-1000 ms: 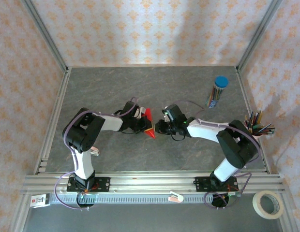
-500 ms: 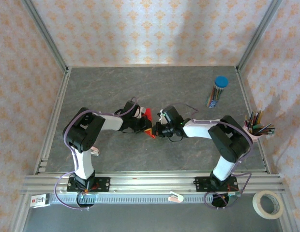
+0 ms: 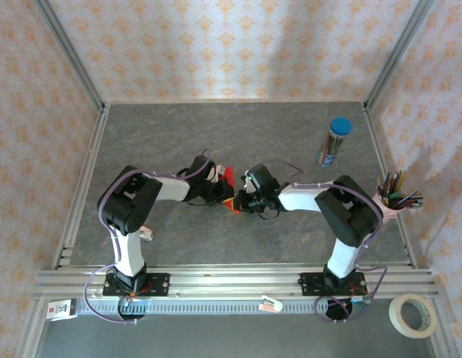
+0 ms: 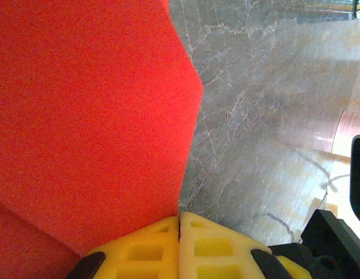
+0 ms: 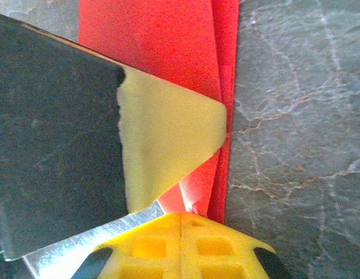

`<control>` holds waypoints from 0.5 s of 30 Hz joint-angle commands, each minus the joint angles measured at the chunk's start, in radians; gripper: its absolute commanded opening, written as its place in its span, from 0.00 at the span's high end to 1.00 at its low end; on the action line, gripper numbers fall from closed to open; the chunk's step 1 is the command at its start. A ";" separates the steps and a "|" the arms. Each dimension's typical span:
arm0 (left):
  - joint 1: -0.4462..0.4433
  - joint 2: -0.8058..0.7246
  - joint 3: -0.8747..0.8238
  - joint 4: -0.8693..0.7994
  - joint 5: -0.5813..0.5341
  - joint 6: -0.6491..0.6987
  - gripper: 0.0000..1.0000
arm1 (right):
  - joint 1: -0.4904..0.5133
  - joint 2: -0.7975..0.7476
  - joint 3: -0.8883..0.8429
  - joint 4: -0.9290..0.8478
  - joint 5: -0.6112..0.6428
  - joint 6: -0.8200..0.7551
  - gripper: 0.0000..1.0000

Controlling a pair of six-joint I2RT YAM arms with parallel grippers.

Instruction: Fold a paper plane with a square sheet of paper (pick it up from the middle)

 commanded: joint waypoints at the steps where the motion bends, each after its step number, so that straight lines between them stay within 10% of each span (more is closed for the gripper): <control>1: -0.009 0.081 -0.026 -0.139 -0.100 0.025 0.92 | 0.009 0.017 0.019 -0.056 0.056 -0.011 0.95; 15: -0.010 0.086 -0.032 -0.158 -0.123 0.026 0.92 | 0.030 -0.057 -0.062 -0.144 -0.030 -0.055 0.94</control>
